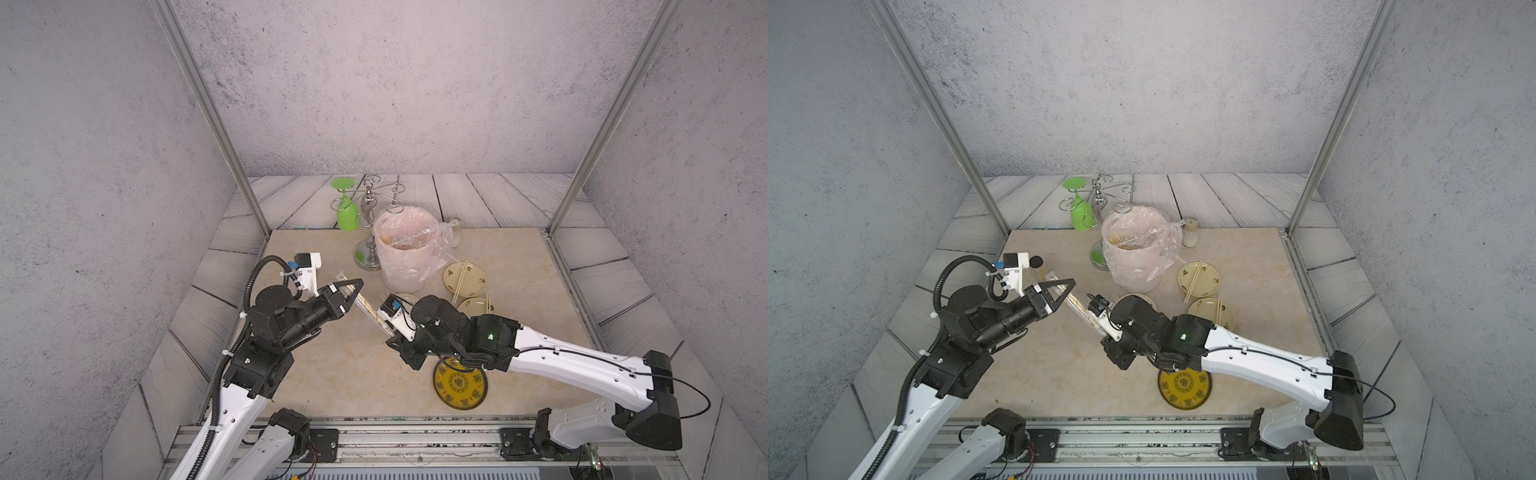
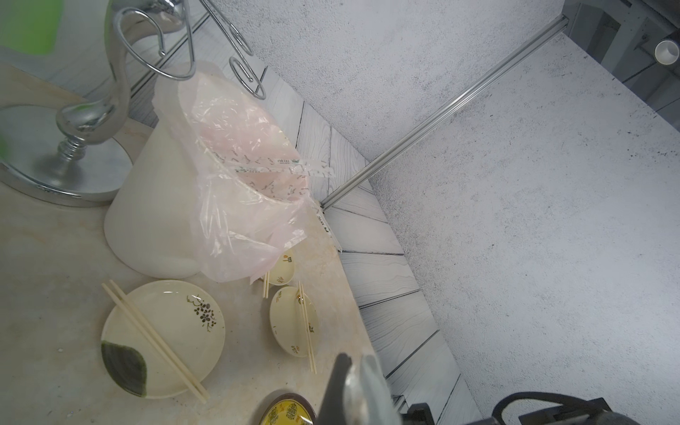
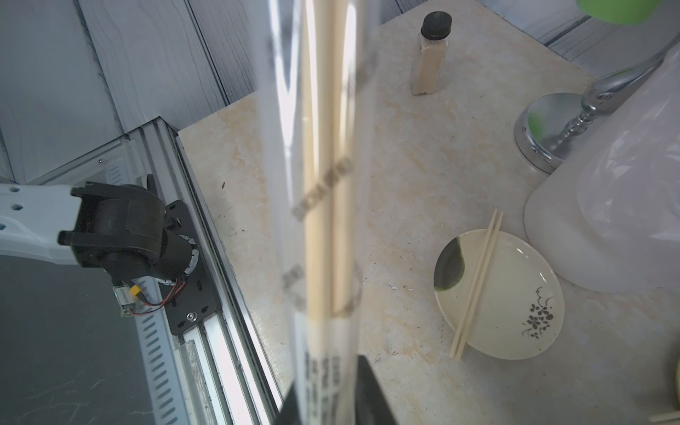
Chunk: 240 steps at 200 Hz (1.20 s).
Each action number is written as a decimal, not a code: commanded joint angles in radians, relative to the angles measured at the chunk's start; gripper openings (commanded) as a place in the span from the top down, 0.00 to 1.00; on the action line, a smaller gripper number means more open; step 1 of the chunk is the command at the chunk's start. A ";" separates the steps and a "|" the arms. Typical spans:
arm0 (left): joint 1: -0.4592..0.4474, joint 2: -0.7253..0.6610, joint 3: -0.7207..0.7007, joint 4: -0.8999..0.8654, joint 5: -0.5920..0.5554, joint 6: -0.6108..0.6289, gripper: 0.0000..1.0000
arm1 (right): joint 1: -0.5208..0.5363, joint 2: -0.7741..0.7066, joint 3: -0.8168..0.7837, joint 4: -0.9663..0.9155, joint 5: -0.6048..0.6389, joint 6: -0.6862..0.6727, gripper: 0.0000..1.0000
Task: Remove the packaging of disposable chopsticks
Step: Remove the packet bag from the disposable chopsticks.
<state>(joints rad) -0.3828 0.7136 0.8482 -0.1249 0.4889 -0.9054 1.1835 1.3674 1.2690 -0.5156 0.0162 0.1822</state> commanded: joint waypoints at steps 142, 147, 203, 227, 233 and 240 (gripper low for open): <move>-0.044 0.152 0.200 0.269 0.670 0.291 1.00 | -0.056 -0.247 -0.268 0.472 -0.581 -0.061 0.48; -0.043 0.150 0.198 0.268 0.674 0.301 1.00 | -0.057 -0.238 -0.273 0.500 -0.576 -0.046 0.52; -0.045 0.136 0.201 0.207 0.649 0.373 1.00 | -0.065 -0.200 -0.352 0.700 -0.570 0.075 1.00; -0.044 0.136 0.228 0.129 0.595 0.406 1.00 | -0.065 -0.201 -0.359 0.672 -0.526 0.072 1.00; -0.045 0.135 0.244 0.080 0.552 0.430 0.89 | -0.066 -0.198 -0.353 0.643 -0.515 0.064 1.00; -0.045 0.130 0.254 0.045 0.512 0.449 0.63 | -0.067 -0.197 -0.346 0.615 -0.509 0.052 1.00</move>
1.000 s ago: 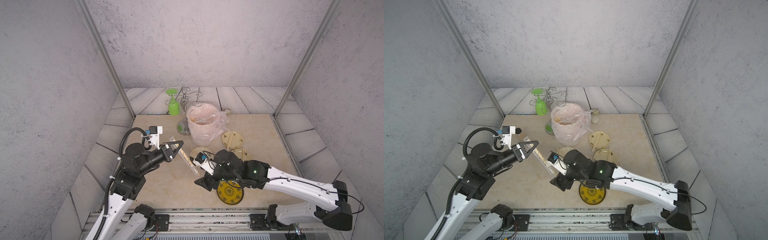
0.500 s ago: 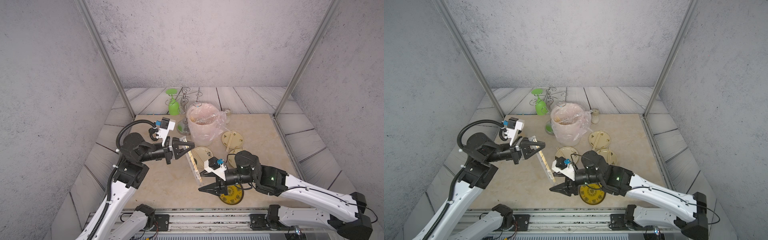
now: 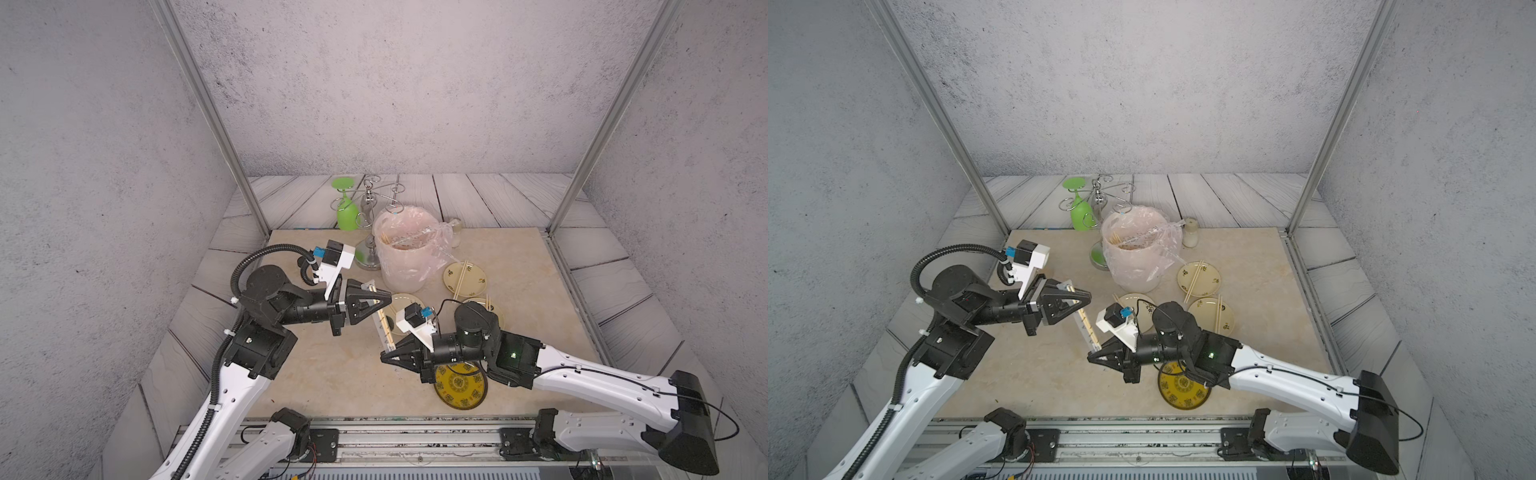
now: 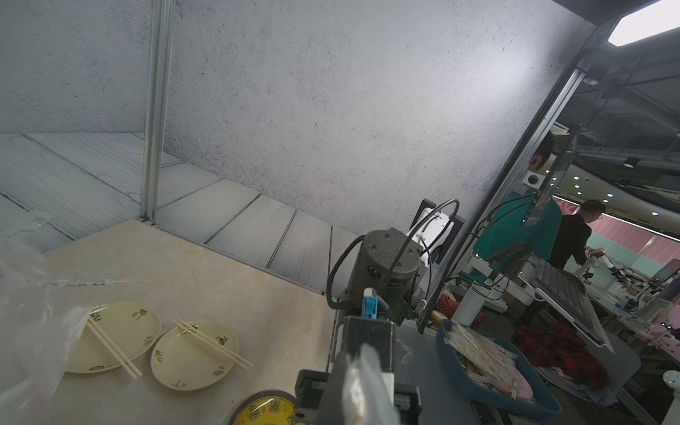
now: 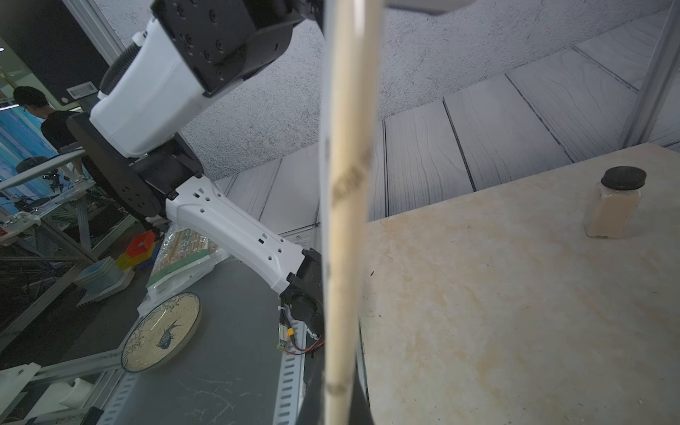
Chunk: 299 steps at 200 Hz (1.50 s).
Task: Remove the packaging of disposable chopsticks
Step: Remove the packet bag from the disposable chopsticks.
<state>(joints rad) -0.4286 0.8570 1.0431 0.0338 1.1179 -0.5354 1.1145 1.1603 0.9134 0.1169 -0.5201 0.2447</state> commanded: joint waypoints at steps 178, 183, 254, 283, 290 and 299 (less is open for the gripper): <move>0.002 -0.088 0.044 -0.110 -0.241 0.086 0.84 | 0.000 -0.023 0.006 -0.110 0.016 -0.036 1.00; 0.002 -0.087 0.046 -0.111 -0.238 0.083 0.86 | -0.001 -0.024 0.005 -0.110 0.016 -0.036 1.00; 0.002 -0.057 0.056 -0.114 -0.247 0.015 1.00 | 0.000 -0.040 0.014 -0.130 0.024 -0.029 1.00; 0.002 -0.056 0.075 -0.269 -0.487 0.084 1.00 | 0.000 -0.014 0.097 -0.183 -0.041 0.017 1.00; 0.002 -0.054 0.071 -0.290 -0.539 0.099 1.00 | -0.001 -0.003 0.127 -0.202 -0.067 0.036 1.00; 0.002 -0.049 0.055 -0.291 -0.578 0.109 1.00 | 0.000 0.011 0.171 -0.227 -0.089 0.070 1.00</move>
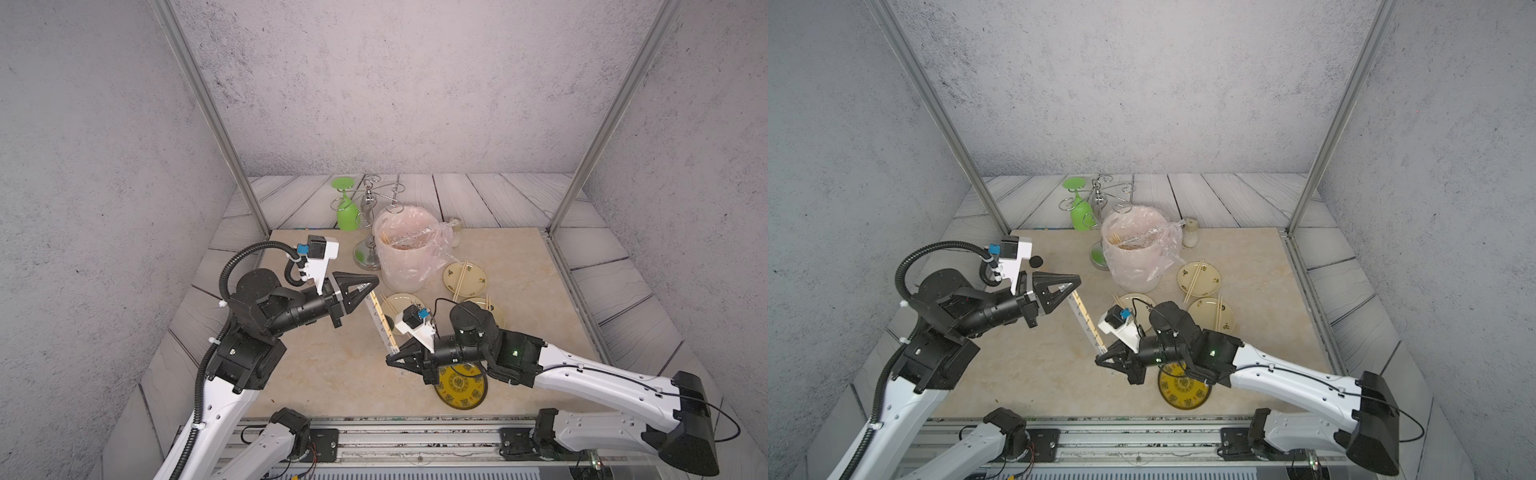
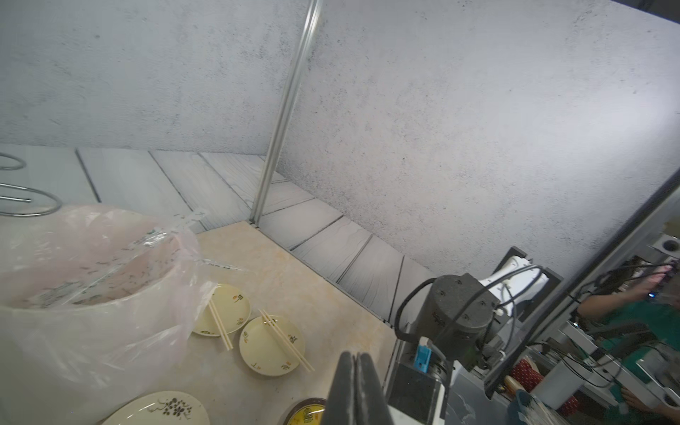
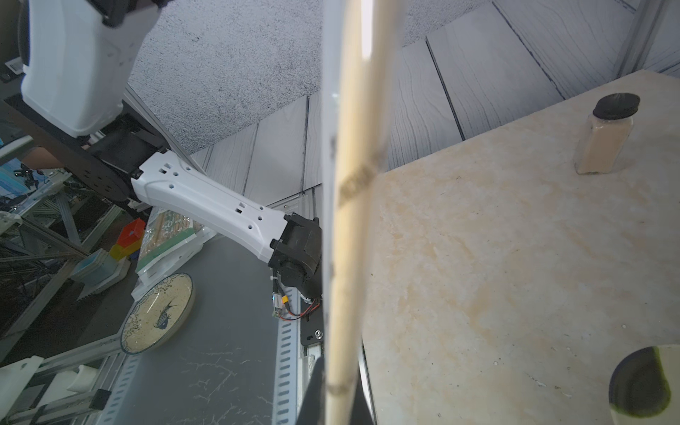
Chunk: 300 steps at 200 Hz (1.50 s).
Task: Remove the packaging of disposable chopsticks
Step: Remove the packet bag from the disposable chopsticks.
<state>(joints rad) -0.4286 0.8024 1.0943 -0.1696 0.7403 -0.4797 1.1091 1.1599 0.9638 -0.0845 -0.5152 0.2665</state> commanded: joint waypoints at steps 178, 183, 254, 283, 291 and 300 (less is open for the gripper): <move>-0.143 -0.179 -0.269 -0.052 -0.401 -0.058 1.00 | -0.184 0.287 0.435 0.207 -0.054 0.560 1.00; -0.146 -0.181 -0.278 -0.043 -0.394 -0.060 1.00 | -0.183 0.288 0.437 0.207 -0.050 0.561 1.00; -0.260 -0.203 -0.268 -0.087 -0.466 -0.077 1.00 | -0.165 0.366 0.464 0.228 0.006 0.567 1.00; -0.260 -0.249 -0.230 -0.103 -0.526 -0.056 1.00 | -0.166 0.312 0.441 0.141 0.040 0.475 1.00; -0.260 -0.257 -0.203 -0.125 -0.541 -0.040 1.00 | -0.167 0.286 0.406 0.139 0.054 0.455 1.00; -0.260 -0.270 -0.187 -0.132 -0.557 -0.028 1.00 | -0.167 0.255 0.377 0.117 0.068 0.426 1.00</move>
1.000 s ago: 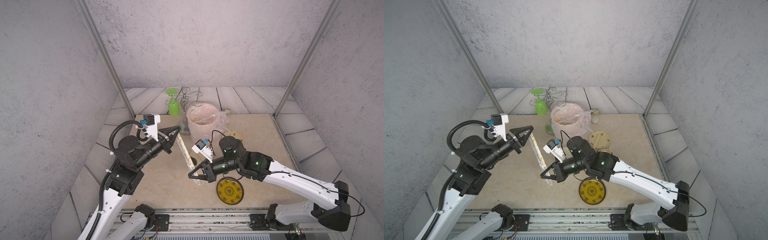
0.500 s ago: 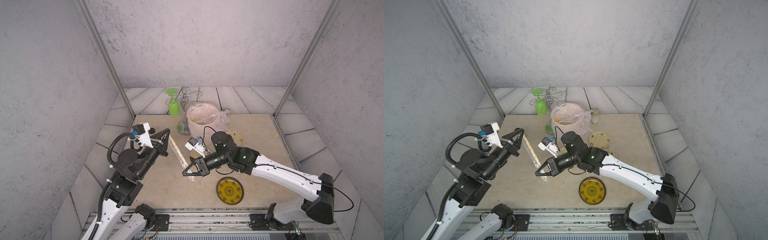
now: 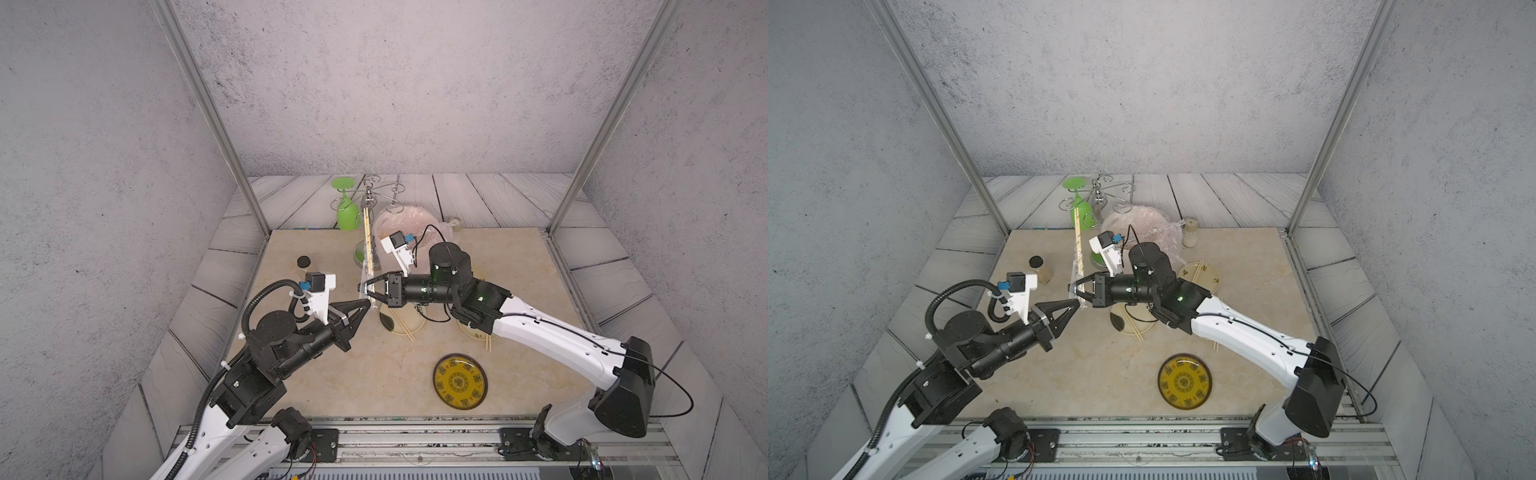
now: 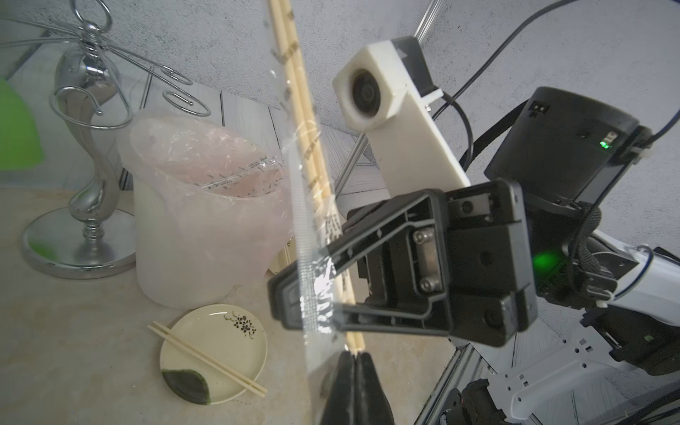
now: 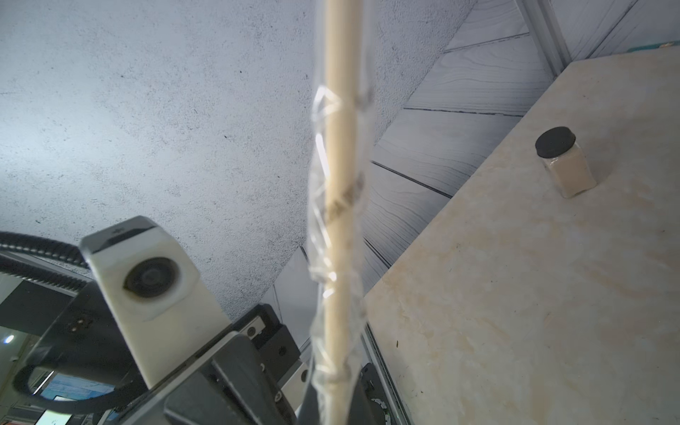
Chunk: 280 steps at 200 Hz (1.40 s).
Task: Remove the packaging of disposable chopsticks
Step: Remove the packet bag from the disposable chopsticks.
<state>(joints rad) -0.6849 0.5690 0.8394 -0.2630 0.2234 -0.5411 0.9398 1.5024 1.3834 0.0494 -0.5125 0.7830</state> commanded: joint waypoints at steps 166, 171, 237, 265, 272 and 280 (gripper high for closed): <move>-0.002 0.242 0.434 -0.019 0.182 0.063 0.27 | 0.001 -0.466 -0.347 -0.136 -0.120 -0.558 1.00; -0.002 0.258 0.428 0.010 0.216 0.046 0.28 | 0.001 -0.470 -0.352 -0.130 -0.136 -0.558 1.00; -0.002 0.335 0.331 0.253 0.387 -0.073 0.67 | 0.001 -0.466 -0.377 -0.117 -0.201 -0.570 1.00; -0.002 0.319 0.317 0.252 0.369 -0.064 0.59 | 0.003 -0.478 -0.392 -0.111 -0.181 -0.572 1.00; -0.002 0.304 0.317 0.229 0.341 -0.046 0.55 | 0.001 -0.485 -0.398 -0.109 -0.169 -0.573 1.00; -0.002 0.286 0.315 0.203 0.306 -0.023 0.53 | 0.001 -0.493 -0.404 -0.105 -0.159 -0.574 1.00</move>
<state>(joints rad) -0.6849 0.9051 1.1618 -0.0715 0.5632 -0.5991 0.9424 1.0473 0.9985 -0.0772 -0.6846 0.2192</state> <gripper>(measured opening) 0.437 0.068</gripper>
